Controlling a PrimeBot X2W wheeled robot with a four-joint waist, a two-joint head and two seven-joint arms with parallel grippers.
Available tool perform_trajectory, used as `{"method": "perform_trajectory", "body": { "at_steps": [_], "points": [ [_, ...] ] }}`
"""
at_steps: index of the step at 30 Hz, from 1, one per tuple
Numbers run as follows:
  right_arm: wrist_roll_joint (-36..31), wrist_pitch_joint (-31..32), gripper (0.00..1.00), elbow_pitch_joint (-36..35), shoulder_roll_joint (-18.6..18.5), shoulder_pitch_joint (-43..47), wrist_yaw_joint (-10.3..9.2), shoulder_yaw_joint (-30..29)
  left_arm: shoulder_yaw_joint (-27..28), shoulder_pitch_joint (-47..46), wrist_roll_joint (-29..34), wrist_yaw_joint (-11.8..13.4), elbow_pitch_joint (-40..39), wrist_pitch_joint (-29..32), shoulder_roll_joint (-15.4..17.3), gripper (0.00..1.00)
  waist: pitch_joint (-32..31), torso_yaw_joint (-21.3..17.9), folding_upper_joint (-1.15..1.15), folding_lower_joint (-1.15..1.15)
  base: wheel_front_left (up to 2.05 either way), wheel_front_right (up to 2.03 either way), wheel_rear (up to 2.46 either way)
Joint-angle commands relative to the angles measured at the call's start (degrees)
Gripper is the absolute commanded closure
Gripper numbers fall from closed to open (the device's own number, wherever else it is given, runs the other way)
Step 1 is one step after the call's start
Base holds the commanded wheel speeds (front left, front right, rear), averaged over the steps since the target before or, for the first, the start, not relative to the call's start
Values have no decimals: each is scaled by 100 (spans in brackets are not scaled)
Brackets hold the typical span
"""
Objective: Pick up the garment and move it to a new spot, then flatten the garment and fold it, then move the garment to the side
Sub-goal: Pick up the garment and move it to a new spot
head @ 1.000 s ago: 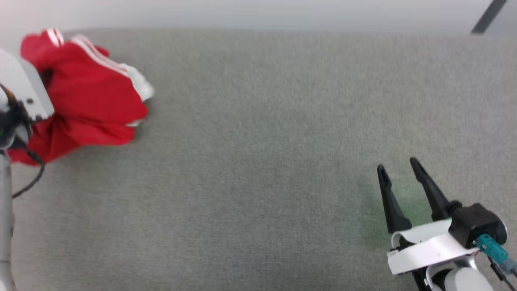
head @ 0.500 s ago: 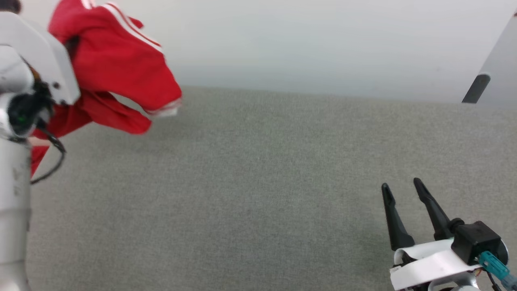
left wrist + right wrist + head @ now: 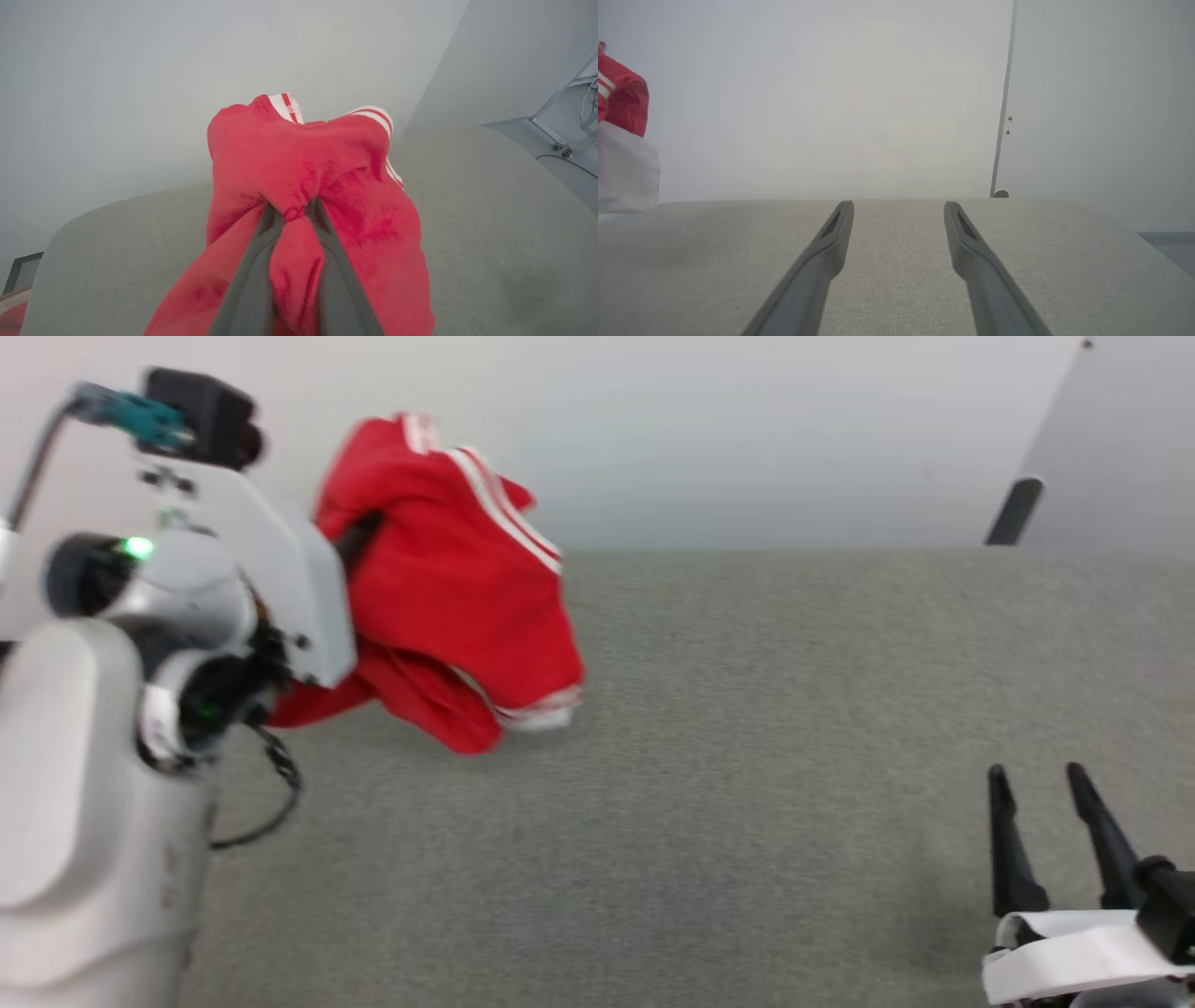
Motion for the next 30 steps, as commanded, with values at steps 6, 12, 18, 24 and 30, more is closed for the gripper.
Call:
{"method": "perform_trajectory", "body": {
  "at_steps": [6,12,18,24,30],
  "points": [
    [-128,-53,0,52,49,9,2,-311,-376,328,-25,112,-581,212,-305,100,362,-597,0,0,0,0,0],
    [-162,-107,0,208,73,-157,2,-426,-697,507,62,147,-664,304,-454,100,629,-976,0,0,0,0,0],
    [29,-169,0,450,77,-314,2,-325,-899,611,184,95,-293,281,-452,100,874,-1301,0,0,0,0,0],
    [165,-240,0,683,80,-473,2,-202,-1134,750,256,45,271,303,-455,100,1041,-1498,0,0,0,0,0],
    [244,-258,0,839,77,-563,2,-111,-1317,729,288,-50,778,295,-505,100,1091,-1557,0,0,0,0,0]
  ]
}}
